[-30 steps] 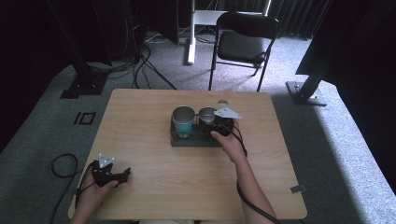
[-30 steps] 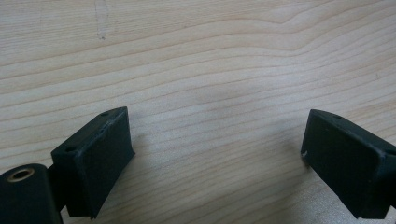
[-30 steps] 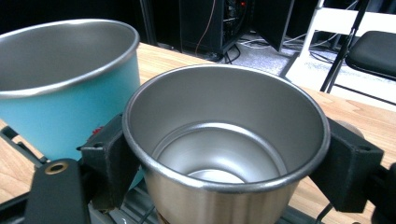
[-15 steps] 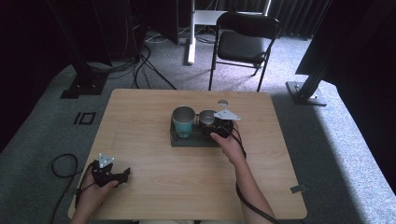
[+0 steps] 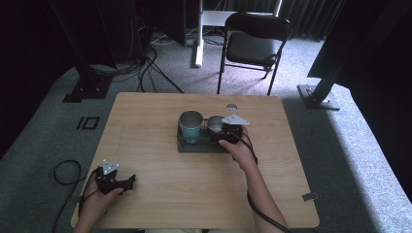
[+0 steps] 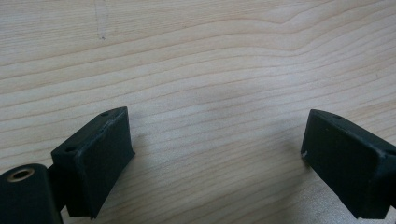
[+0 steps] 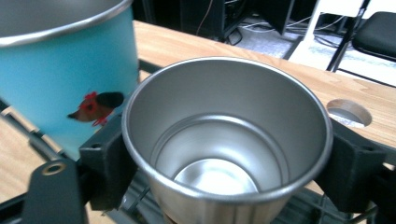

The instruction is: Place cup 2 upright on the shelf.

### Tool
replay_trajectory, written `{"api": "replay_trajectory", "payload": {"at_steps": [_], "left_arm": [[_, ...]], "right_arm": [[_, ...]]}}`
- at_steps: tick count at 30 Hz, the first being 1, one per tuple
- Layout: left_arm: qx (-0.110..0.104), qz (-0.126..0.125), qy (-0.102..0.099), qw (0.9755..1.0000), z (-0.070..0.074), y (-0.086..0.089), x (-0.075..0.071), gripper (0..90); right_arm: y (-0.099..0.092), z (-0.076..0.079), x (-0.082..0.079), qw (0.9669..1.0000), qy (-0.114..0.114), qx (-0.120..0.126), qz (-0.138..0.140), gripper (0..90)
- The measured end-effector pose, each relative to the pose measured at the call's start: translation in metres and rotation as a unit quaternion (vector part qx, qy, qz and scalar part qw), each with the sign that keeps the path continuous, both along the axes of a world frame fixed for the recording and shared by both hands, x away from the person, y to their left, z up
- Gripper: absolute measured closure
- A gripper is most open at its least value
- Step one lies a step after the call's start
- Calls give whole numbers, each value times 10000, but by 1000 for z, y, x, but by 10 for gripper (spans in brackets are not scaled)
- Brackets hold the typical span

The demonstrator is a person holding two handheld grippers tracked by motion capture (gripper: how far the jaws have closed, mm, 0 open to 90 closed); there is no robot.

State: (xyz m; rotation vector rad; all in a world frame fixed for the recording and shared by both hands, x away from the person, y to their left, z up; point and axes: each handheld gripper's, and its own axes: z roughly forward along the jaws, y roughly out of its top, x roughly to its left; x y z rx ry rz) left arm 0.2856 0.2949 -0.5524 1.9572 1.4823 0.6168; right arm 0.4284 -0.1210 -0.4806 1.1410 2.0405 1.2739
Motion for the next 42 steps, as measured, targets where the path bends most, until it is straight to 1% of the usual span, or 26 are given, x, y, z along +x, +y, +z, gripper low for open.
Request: {"api": "replay_trajectory", "payload": {"at_steps": [2,8,11,14,24,28,31,34,38,42], "left_arm": [[-1,0,-1,10000,0,0,0,94],[0,0,-1,10000,0,0,0,94],[1,0,1,10000,0,0,0,94],[1,0,0,10000,0,0,0,94],[0,0,0,10000,0,0,0,94],[-1,0,0,10000,0,0,0,94],[-1,1,-1,10000,0,0,0,94],[1,-1,1,10000,0,0,0,94],[0,0,0,10000,0,0,0,94],[1,0,0,10000,0,0,0,94]], "right_arm": [[0,1,-1,10000,19,53,38,132],[-3,2,-5,9999,-23,77,121,131],[-6,3,-7,9998,2,134,152,127],[-8,3,-10,9998,13,110,156,126],[-17,6,-18,9997,-117,113,188,125],[-22,5,-22,9997,-114,107,202,125],[-26,5,-25,9996,-145,83,205,124],[-30,5,-28,9996,-185,115,200,125],[-37,5,-32,9995,-243,115,161,125],[-45,4,-37,9995,-251,113,133,125]]}}
